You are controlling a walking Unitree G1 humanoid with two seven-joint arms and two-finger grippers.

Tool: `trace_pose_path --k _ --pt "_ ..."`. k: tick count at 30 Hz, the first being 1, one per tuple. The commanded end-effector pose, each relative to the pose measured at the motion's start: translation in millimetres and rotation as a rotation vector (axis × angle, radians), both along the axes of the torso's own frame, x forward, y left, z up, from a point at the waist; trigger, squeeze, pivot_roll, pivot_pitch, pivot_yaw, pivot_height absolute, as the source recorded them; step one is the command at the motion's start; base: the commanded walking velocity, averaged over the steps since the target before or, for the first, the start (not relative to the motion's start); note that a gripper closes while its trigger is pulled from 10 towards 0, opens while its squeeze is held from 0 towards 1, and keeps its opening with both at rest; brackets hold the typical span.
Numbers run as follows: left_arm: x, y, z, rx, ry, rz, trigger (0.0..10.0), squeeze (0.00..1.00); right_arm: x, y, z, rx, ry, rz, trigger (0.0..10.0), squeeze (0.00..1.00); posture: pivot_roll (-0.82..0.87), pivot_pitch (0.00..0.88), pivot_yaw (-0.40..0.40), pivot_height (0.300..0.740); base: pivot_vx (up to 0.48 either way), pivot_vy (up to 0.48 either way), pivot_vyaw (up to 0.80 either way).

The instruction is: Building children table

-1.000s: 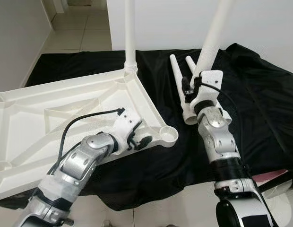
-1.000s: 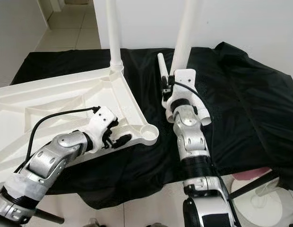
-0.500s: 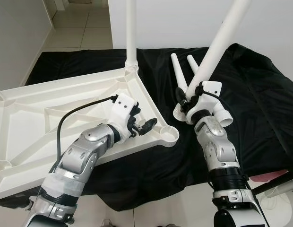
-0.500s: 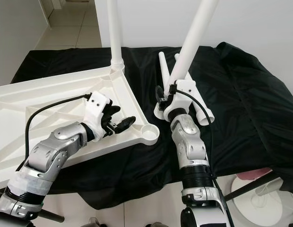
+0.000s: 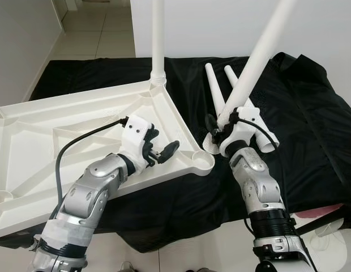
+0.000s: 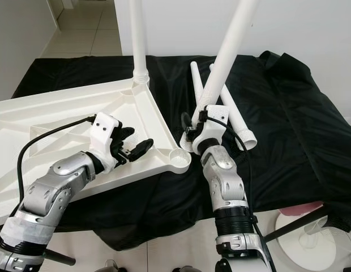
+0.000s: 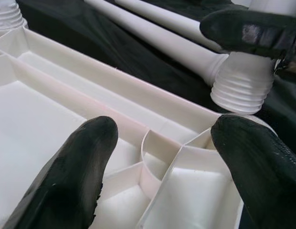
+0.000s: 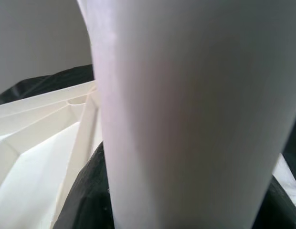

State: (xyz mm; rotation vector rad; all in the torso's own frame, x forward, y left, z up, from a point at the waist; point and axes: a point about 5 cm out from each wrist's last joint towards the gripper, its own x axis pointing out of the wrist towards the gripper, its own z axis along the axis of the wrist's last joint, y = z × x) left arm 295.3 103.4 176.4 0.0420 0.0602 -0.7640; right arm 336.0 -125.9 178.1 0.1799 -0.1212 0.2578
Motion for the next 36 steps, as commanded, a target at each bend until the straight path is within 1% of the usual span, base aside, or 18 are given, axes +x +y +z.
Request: trace_pose_path --k 1,2,5,7,9,10,11,14,18,19,22,23,26,27,28,30,32,36 --pt "-2.6 1.7 -2 0.014 -0.01 0.013 10.0 0.0 -4.0 4.5 2 -0.03 -0.044 0.041 10.0 0.0 0.02 0.072 -0.065 0.74 0.0 0.0 0.0" --pt "-4.3 2.1 -2 0.017 -0.022 0.01 10.0 0.0 -6.3 8.9 1 -0.048 -0.053 0.084 10.0 0.0 0.02 0.073 -0.067 0.74 0.0 0.0 0.0" --pt "-5.9 2.3 -2 0.024 -0.034 0.003 10.0 0.0 -8.2 12.2 -1 -0.062 -0.059 0.114 10.0 0.0 0.03 0.076 -0.068 0.74 0.0 0.0 0.0" --pt "-9.5 2.3 -3 0.032 -0.042 -0.014 10.0 0.0 -12.3 18.4 -3 -0.105 -0.082 0.169 10.0 0.0 0.03 0.078 -0.07 0.74 0.0 0.0 0.0" --pt "-9.5 2.3 -3 0.032 -0.042 -0.014 10.0 0.0 -12.3 18.4 -3 -0.105 -0.082 0.169 10.0 0.0 0.03 0.078 -0.07 0.74 0.0 0.0 0.0" --pt "-11.3 2.1 -3 0.031 -0.042 -0.025 10.0 0.0 -13.9 20.6 -4 -0.119 -0.087 0.186 10.0 0.0 0.03 0.078 -0.07 0.74 0.0 0.0 0.0" --pt "-19.4 -0.1 -1 0.018 -0.049 -0.086 10.0 0.0 -19.5 26.7 -7 -0.174 -0.108 0.248 10.0 0.0 0.03 0.087 -0.07 0.74 0.0 0.0 0.0" --pt "-23.4 -1.6 0 0.009 -0.039 -0.113 10.0 0.0 -22.3 28.2 -11 -0.199 -0.106 0.268 10.0 0.0 0.04 0.089 -0.07 0.74 0.0 0.0 0.0" --pt "-31.4 -6.9 1 -0.003 -0.035 -0.174 10.0 0.0 -25.0 26.2 -17 -0.217 -0.091 0.269 10.0 0.0 0.03 0.101 -0.068 0.74 0.0 0.0 0.0" --pt "-31.4 -6.9 1 -0.003 -0.035 -0.174 10.0 0.0 -25.0 26.2 -17 -0.217 -0.091 0.269 10.0 0.0 0.03 0.101 -0.068 0.74 0.0 0.0 0.0" --pt "-39.6 -11.1 1 -0.01 -0.035 -0.234 10.0 0.0 -25.7 21.8 -25 -0.232 -0.073 0.259 10.0 0.0 0.03 0.105 -0.061 0.74 0.0 0.0 0.0" --pt "-39.6 -11.1 1 -0.01 -0.035 -0.234 10.0 0.0 -25.7 21.8 -25 -0.232 -0.073 0.259 10.0 0.0 0.03 0.105 -0.061 0.74 0.0 0.0 0.0" --pt "-45.0 -12.3 1 -0.014 -0.034 -0.273 10.0 0.0 -25.9 16.6 -32 -0.251 -0.058 0.25 10.0 0.0 0.03 0.105 -0.061 0.74 0.0 0.0 0.0" --pt "-50.1 -12.1 -1 -0.006 -0.02 -0.305 10.0 0.0 -26.0 11.2 -36 -0.269 -0.048 0.24 10.0 0.0 0.03 0.108 -0.061 0.74 0.0 0.0 0.0" --pt "-50.1 -12.1 -1 -0.006 -0.02 -0.305 10.0 0.0 -26.0 11.2 -36 -0.269 -0.048 0.24 10.0 0.0 0.03 0.108 -0.061 0.74 0.0 0.0 0.0" --pt "-52.4 -10.6 -4 0.015 -0.011 -0.316 10.0 0.0 -26.0 6.7 -40 -0.306 -0.052 0.236 10.0 0.0 0.03 0.113 -0.057 0.74 0.0 0.0 0.0" --pt "-52.6 -10.3 -4 0.02 -0.01 -0.315 10.0 0.0 -26.2 5.5 -41 -0.327 -0.057 0.237 10.0 0.0 0.03 0.113 -0.057 0.74 0.0 0.0 0.0" --pt "-55.3 -12.3 0 0.012 -0.01 -0.333 10.0 0.0 -26.9 2.5 -45 -0.352 -0.063 0.238 10.0 0.0 0.03 0.118 -0.052 0.74 0.0 0.0 0.0"
